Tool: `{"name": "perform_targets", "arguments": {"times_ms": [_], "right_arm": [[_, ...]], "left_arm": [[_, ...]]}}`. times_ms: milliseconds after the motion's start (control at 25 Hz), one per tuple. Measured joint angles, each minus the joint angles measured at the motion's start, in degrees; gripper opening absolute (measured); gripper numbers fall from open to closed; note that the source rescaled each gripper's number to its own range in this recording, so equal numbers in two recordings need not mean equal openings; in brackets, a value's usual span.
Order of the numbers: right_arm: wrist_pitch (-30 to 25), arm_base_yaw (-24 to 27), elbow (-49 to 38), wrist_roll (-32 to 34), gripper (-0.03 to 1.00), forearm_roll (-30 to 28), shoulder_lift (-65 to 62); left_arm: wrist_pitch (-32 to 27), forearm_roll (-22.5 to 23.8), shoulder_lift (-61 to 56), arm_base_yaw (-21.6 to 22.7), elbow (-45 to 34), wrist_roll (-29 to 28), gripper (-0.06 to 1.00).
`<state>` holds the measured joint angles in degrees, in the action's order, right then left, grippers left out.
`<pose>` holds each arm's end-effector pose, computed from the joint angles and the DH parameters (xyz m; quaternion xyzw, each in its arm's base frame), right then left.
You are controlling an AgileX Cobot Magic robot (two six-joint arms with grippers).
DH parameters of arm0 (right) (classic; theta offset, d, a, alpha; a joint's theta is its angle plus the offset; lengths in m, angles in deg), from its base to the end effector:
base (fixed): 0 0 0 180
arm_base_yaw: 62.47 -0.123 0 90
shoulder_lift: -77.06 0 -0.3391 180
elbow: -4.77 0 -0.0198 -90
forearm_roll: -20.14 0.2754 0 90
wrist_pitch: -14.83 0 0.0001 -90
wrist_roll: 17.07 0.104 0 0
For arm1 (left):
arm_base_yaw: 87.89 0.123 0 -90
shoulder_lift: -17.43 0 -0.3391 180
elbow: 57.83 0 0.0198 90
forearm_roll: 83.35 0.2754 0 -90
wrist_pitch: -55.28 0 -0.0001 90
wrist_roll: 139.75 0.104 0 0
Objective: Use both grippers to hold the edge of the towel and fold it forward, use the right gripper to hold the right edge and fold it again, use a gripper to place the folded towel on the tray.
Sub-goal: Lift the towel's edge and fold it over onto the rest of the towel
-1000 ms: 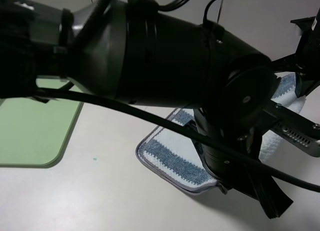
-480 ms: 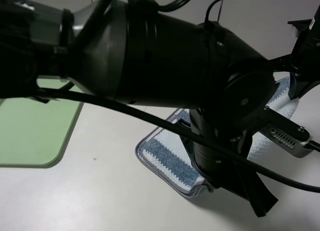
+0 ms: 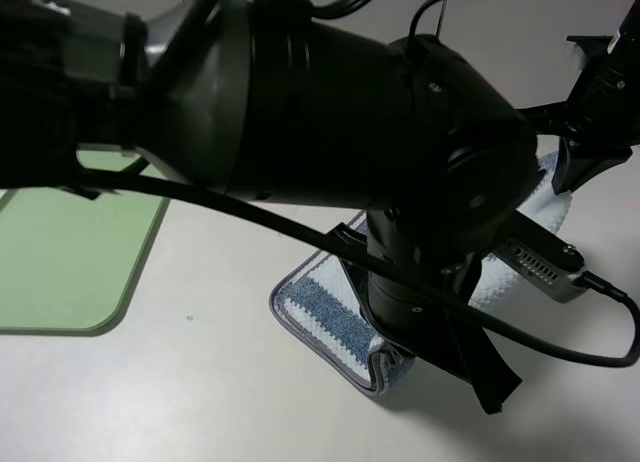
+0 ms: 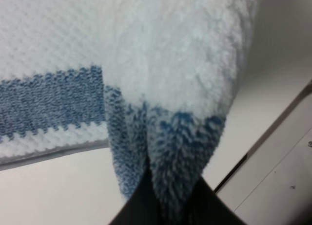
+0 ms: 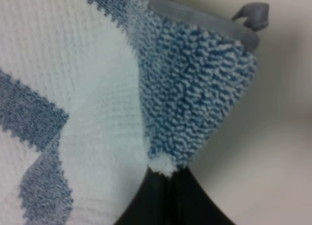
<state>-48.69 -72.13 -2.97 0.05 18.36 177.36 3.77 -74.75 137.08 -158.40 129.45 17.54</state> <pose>0.3394 0.0548 0.2873 0.0590 0.9954 0.0031 0.0749 0.1647 -0.4287 0.2321 0.4347 0.8873 -0.0572 0.1430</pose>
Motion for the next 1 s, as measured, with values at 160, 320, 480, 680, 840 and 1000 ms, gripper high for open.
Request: {"name": "perform_targets", "arguments": {"times_ms": [160, 320, 480, 680, 840, 1000], "right_arm": [[0.36, -2.07, 1.69, 0.06, 0.0, 0.08, 0.23], [0.36, -5.83, 5.73, 1.3, 0.0, -0.48, 1.86], [0.27, -8.29, 8.69, 2.13, 0.0, -0.83, 3.92], [0.24, -11.36, 11.08, 3.04, 0.0, -0.83, 6.08], [0.21, -11.81, 12.17, 3.39, 0.0, -0.65, 7.58], [0.34, -11.81, 12.17, 3.44, 0.0, -0.65, 8.22]], "left_arm": [[-0.12, 0.26, 0.0, 0.45, 0.0, -0.22, 0.0], [-0.91, 1.79, 0.0, 0.45, 0.0, -1.47, 0.0], [-2.09, 4.08, 0.0, 0.57, 0.0, -3.2, 0.0], [-2.49, 4.24, 0.0, 1.41, 0.0, -3.47, 0.0], [-2.92, 4.38, 0.0, 3.17, 0.0, -3.47, 0.0], [-2.98, 5.02, 0.0, 4.0, -1.06, -3.47, 0.0]]}}
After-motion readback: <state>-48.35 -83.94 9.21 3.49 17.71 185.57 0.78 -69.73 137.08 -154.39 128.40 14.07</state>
